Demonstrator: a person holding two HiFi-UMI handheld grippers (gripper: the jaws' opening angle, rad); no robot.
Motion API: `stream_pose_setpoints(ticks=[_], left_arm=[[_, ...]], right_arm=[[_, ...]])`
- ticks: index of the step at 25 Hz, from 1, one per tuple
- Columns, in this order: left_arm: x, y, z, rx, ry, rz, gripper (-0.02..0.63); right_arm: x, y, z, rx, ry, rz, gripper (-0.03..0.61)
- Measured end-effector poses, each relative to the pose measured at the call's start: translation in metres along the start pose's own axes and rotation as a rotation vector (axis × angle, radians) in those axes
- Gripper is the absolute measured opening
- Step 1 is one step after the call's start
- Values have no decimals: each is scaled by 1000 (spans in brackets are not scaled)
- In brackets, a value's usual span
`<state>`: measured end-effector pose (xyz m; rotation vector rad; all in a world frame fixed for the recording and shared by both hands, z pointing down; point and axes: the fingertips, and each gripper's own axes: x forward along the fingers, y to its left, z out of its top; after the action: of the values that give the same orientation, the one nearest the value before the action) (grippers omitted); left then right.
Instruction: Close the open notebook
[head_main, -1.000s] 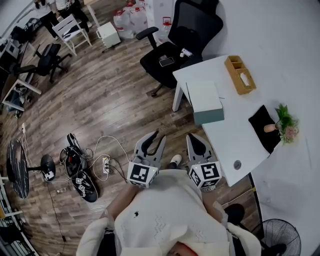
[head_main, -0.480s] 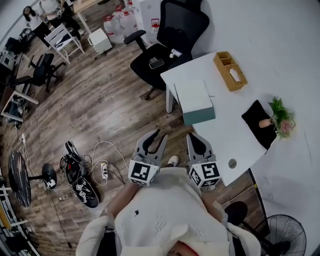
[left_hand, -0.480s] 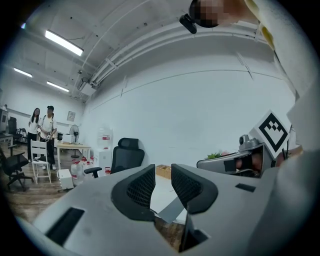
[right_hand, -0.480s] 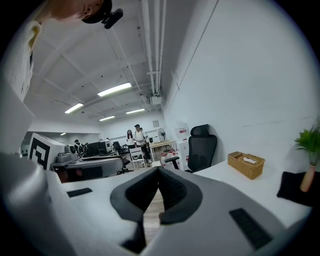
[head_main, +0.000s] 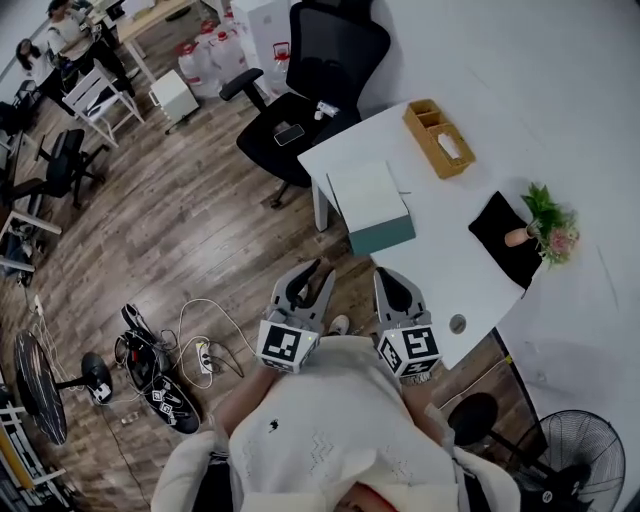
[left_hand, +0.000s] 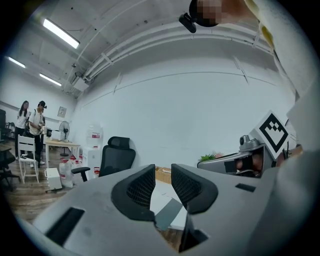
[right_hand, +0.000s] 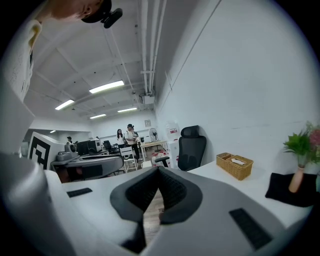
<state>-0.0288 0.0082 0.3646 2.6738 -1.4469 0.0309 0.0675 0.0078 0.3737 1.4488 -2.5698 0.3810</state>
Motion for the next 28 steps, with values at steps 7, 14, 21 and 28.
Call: stream_pose_setpoints(ticks=[7, 14, 21, 28], left_arm=[[38, 17, 3, -7, 2, -114, 103], [74, 32, 2, -12, 33, -243, 103], [107, 47, -6, -16, 60, -344, 103], [129, 51, -18, -5, 107, -465, 103]], right_arm=[[17, -20, 11, 22, -7, -125, 0], [36, -38, 18, 54, 1, -248, 2], [53, -47, 17, 75, 11, -342, 0], [64, -53, 18, 107, 9, -437, 2]])
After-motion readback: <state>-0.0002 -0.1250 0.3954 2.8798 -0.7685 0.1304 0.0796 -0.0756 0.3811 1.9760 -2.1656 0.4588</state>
